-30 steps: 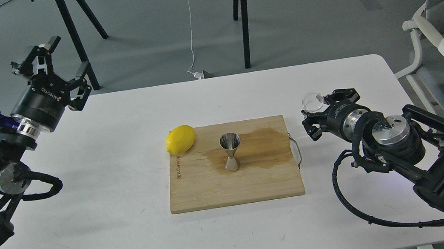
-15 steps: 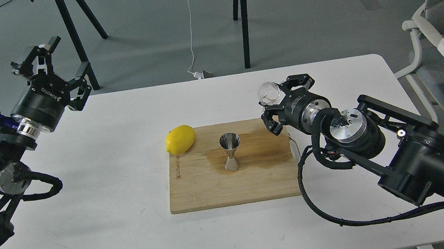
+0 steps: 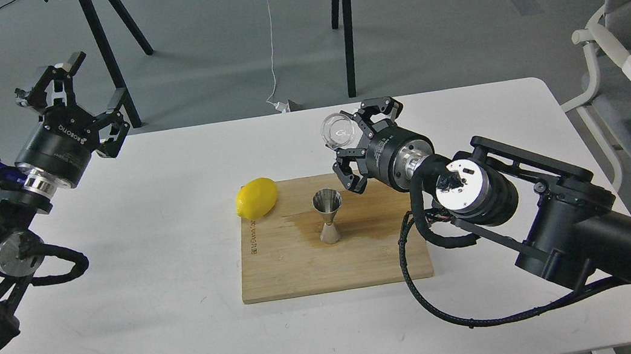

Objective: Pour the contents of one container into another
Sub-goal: 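Carry the clear glass with the right gripper above the metal jigger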

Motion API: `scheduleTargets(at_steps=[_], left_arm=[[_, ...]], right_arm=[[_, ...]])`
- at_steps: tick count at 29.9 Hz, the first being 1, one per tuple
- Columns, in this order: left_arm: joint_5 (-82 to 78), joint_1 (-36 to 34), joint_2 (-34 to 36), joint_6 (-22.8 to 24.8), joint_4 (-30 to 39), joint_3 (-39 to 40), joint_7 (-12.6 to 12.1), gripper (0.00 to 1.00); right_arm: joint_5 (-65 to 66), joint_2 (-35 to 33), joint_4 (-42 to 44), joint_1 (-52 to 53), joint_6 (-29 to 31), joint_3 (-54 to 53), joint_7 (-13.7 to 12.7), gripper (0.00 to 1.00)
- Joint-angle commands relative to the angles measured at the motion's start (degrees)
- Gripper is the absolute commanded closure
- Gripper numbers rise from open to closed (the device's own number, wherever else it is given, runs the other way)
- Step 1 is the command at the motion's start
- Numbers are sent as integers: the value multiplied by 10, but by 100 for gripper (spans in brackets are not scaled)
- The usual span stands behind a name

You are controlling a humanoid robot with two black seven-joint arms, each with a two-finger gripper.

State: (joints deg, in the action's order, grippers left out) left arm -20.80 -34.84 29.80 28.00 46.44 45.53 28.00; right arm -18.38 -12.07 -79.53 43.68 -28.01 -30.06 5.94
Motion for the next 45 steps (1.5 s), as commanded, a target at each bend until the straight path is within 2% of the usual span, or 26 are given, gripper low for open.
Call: scheduleTargets(at_steps=[1,9,23,45], left_arm=[[0,0,0,0,0,0,0,19],[0,3,-1,0,0,0,0,19],[0,4,-1,0,-6,-1,0,19],[0,7,-2,0,-7,-1,0,19]], right_arm=[[4,-4,-7,8,0,22,-4,52],[39,-10,-10,9,0,48,-7,52],[97,-28,-18,11,0,58,-36,52],[178,-32,-24,25,0,99,-59,52]])
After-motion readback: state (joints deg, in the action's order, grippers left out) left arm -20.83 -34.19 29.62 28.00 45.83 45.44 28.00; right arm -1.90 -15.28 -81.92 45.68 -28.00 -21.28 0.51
